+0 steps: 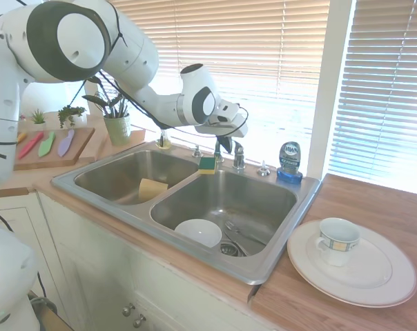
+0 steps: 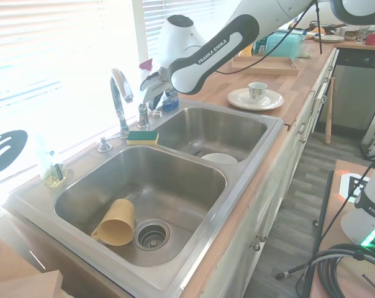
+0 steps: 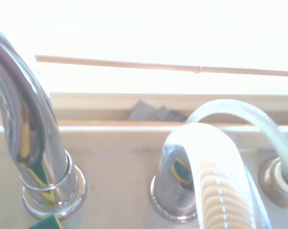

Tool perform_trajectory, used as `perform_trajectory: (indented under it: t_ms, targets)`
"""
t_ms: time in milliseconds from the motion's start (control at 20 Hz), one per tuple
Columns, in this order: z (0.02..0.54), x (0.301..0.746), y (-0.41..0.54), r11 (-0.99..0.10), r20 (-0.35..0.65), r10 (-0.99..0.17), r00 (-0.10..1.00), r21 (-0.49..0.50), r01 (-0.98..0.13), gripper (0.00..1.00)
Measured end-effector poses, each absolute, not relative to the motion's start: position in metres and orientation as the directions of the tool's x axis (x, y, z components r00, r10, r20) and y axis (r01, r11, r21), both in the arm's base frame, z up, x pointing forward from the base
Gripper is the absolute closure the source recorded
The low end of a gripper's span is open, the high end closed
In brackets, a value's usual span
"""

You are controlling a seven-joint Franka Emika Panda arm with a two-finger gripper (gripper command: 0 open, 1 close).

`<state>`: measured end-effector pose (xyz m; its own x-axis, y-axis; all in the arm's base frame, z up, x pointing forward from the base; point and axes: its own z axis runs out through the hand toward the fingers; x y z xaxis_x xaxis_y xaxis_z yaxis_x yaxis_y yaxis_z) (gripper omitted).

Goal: Turn on the faucet

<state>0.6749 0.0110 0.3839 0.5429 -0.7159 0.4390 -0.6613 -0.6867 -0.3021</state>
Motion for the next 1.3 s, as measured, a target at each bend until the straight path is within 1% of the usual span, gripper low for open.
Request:
perform_trajectory:
  t_ms: [300, 650, 850, 1050, 1300]
  targets:
    - [0.401, 0.662, 0.014, -0.687, 0.444, -0.718, 0.536, -0.326, -0.649, 1.0]
    - [0.398, 0.66, 0.012, -0.682, 0.434, -0.723, 0.538, -0.322, -0.656, 1.0]
    - [0.381, 0.654, 0.007, -0.671, 0.353, -0.735, 0.579, -0.26, -0.694, 1.0]
    - [0.365, 0.646, -0.001, -0.663, 0.237, -0.747, 0.621, -0.19, -0.724, 1.0]
    - [0.368, 0.624, -0.006, -0.643, 0.12, -0.764, 0.634, -0.071, -0.762, 1.0]
